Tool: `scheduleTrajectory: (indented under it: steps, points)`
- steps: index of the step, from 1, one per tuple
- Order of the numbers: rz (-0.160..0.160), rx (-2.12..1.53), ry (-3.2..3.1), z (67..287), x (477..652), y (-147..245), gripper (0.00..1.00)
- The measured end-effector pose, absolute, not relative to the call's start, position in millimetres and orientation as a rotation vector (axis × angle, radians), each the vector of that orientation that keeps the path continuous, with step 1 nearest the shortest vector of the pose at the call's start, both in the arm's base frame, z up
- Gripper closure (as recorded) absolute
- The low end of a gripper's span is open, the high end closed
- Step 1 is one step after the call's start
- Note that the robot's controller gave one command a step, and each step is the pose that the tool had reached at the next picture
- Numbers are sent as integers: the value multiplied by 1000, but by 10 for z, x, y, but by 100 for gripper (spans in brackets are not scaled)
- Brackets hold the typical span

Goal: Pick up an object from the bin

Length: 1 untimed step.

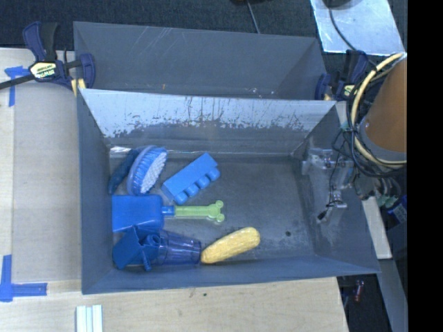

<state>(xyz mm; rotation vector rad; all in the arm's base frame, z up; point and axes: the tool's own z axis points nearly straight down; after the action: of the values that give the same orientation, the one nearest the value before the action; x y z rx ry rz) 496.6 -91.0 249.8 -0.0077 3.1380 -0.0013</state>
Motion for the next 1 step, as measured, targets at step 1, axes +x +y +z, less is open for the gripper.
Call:
scheduleTrajectory:
  steps: [1]
  points:
    - [-1, -8, 3138, 2498, 4966, -910, 0]
